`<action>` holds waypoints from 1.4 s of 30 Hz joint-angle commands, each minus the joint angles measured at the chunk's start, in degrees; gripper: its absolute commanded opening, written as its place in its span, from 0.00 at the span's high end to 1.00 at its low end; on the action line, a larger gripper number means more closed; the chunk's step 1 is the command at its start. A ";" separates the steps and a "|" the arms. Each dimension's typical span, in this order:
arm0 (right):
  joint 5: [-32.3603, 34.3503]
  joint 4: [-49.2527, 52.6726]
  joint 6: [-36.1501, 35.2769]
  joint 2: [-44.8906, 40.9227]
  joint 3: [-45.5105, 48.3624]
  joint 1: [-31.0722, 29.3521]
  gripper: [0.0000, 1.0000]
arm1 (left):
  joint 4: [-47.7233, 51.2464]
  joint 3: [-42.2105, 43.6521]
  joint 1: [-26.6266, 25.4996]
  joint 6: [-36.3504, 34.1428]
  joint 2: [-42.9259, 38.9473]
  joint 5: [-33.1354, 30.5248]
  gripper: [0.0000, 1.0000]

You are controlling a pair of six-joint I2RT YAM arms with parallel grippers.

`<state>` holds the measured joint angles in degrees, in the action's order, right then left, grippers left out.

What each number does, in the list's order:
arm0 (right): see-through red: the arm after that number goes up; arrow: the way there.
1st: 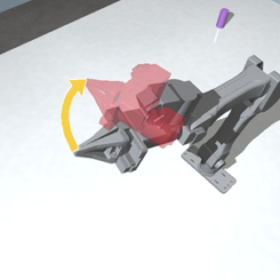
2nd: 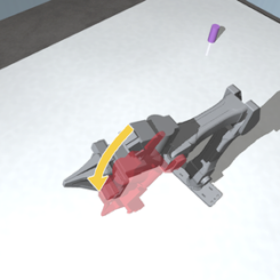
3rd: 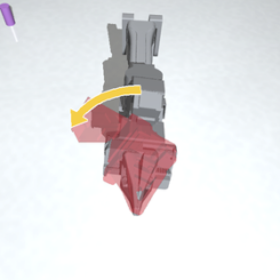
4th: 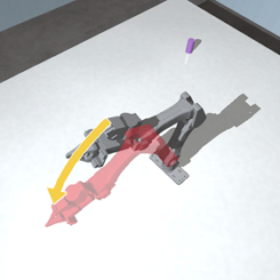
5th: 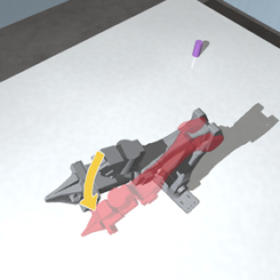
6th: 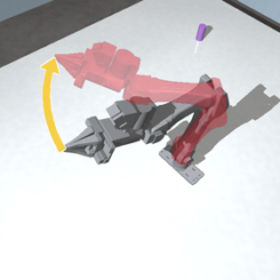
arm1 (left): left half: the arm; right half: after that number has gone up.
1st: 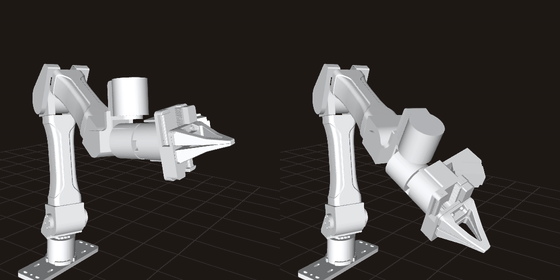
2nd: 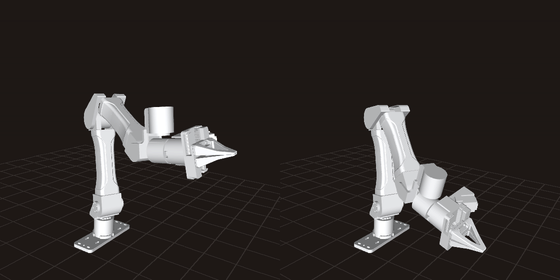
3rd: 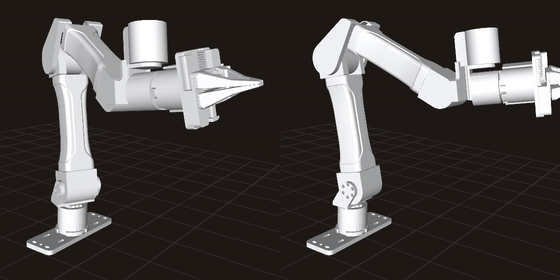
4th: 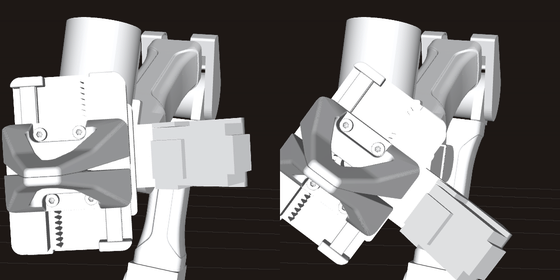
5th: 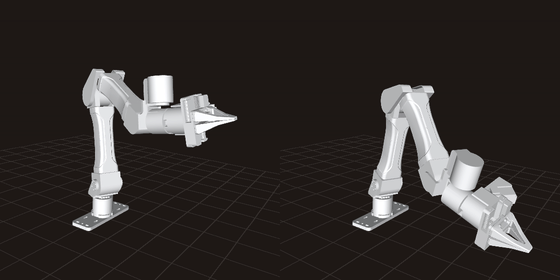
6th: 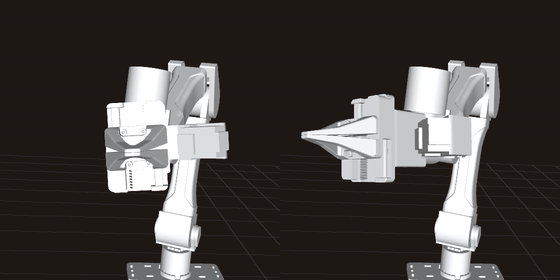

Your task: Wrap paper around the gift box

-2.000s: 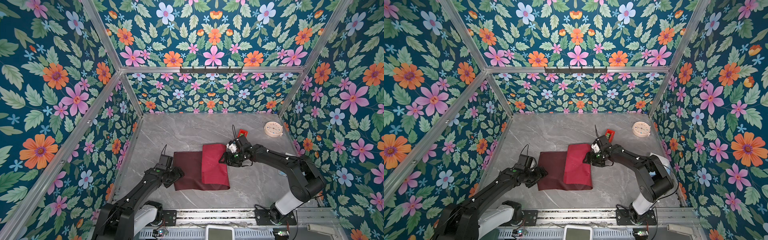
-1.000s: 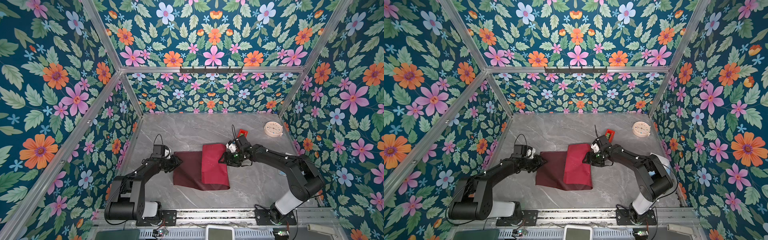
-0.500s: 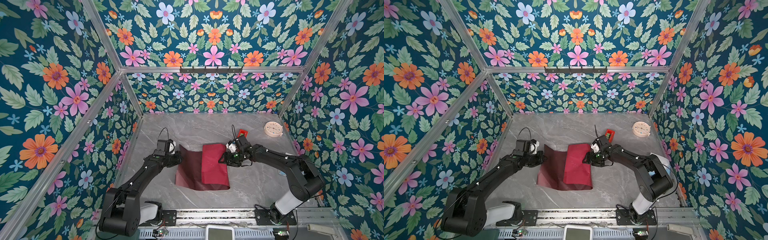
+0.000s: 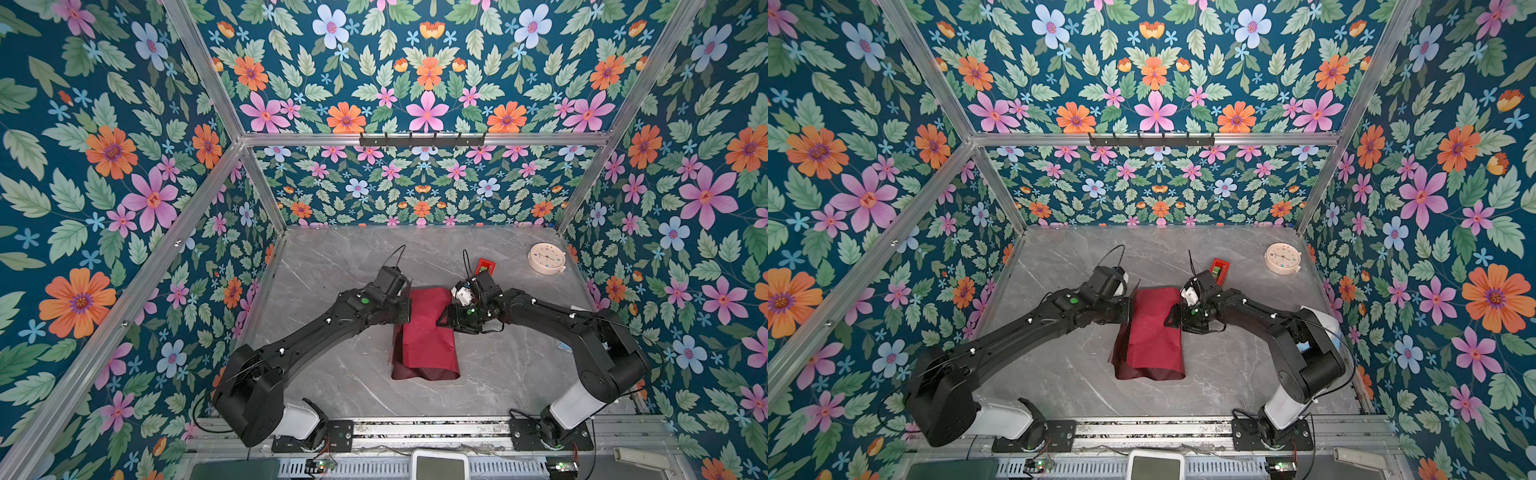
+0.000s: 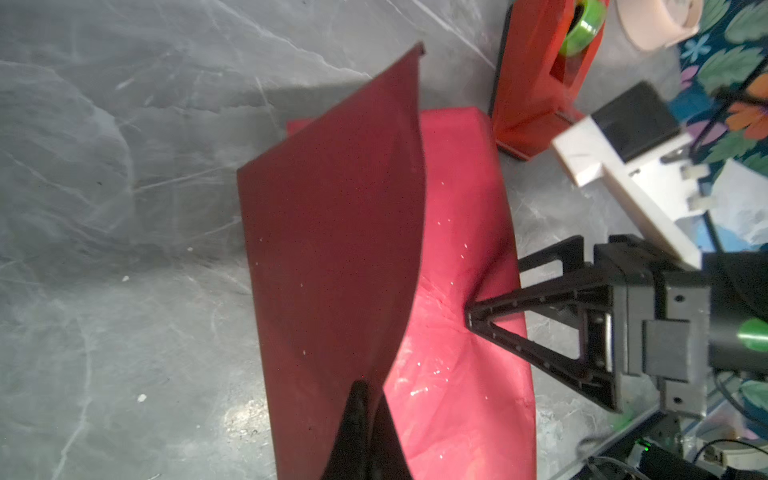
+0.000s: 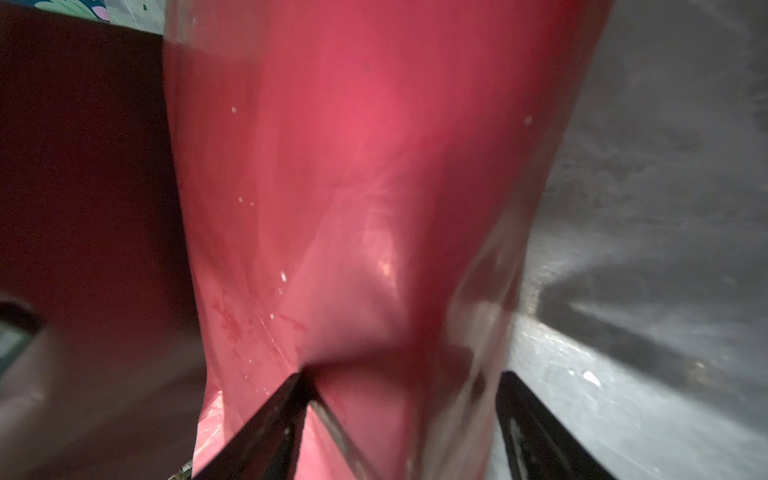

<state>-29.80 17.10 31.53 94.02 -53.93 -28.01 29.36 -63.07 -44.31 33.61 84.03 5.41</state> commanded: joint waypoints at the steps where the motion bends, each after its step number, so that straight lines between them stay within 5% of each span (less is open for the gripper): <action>1: 1.73 2.40 -0.29 0.47 0.06 -0.19 0.28 | 5.54 -3.33 -2.75 1.11 3.29 -6.35 1.00; 12: 1.16 0.73 0.18 0.49 1.28 -0.16 0.28 | 10.53 -12.57 -7.50 -0.72 12.82 -8.86 1.00; 22: 0.71 0.11 0.50 0.46 1.14 -0.17 0.28 | 9.44 -16.18 -7.58 -2.21 18.04 -4.94 1.00; 42: -4.66 0.80 0.86 -4.94 1.71 2.99 0.24 | 8.52 -12.52 -7.37 -2.85 18.72 -7.17 1.00</action>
<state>-33.12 16.82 31.99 89.58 -52.80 -25.36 35.68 -76.18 -51.79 31.27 102.39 -0.60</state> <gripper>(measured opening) 0.759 0.049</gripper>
